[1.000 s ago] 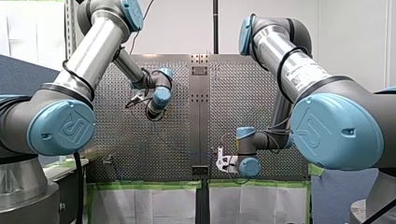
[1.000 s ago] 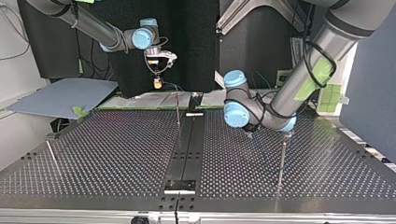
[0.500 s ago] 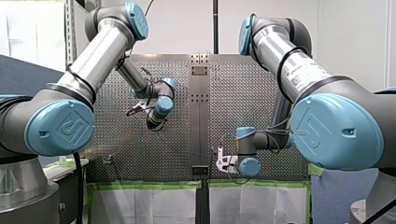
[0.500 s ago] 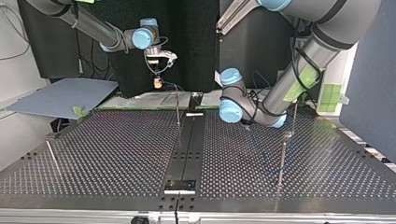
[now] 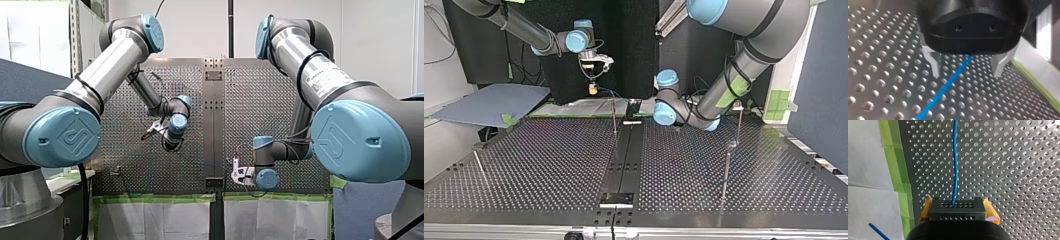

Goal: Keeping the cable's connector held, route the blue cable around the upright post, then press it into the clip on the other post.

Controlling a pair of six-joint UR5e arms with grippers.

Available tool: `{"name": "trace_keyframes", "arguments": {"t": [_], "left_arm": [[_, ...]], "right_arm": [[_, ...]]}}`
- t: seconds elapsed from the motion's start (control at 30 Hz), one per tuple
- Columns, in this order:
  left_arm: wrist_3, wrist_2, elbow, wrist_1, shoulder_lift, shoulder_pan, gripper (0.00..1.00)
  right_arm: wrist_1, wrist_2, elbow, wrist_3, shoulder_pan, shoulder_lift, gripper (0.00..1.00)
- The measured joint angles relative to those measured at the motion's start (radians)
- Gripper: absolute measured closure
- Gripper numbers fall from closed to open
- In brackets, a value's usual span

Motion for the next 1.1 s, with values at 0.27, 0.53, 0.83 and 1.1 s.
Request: {"name": "trace_keyframes", "arguments": {"t": [0.27,0.53,0.83,1.1], "left_arm": [[-0.08,0.069,0.0,0.015,-0.009,-0.013,0.0],[-0.146,0.111,0.0,0.001,-0.071,-0.029,0.0],[-0.233,0.2,0.0,0.015,-0.077,-0.056,0.0],[-0.322,0.29,0.0,0.018,-0.079,-0.081,0.0]], "right_arm": [[-0.003,-0.003,0.0,0.0,0.001,0.0,1.0],[-0.003,-0.004,0.0,0.0,0.001,0.0,1.0],[-0.002,-0.008,0.0,-0.003,0.001,0.0,1.0],[-0.003,-0.008,0.0,-0.004,0.001,0.0,1.0]]}}
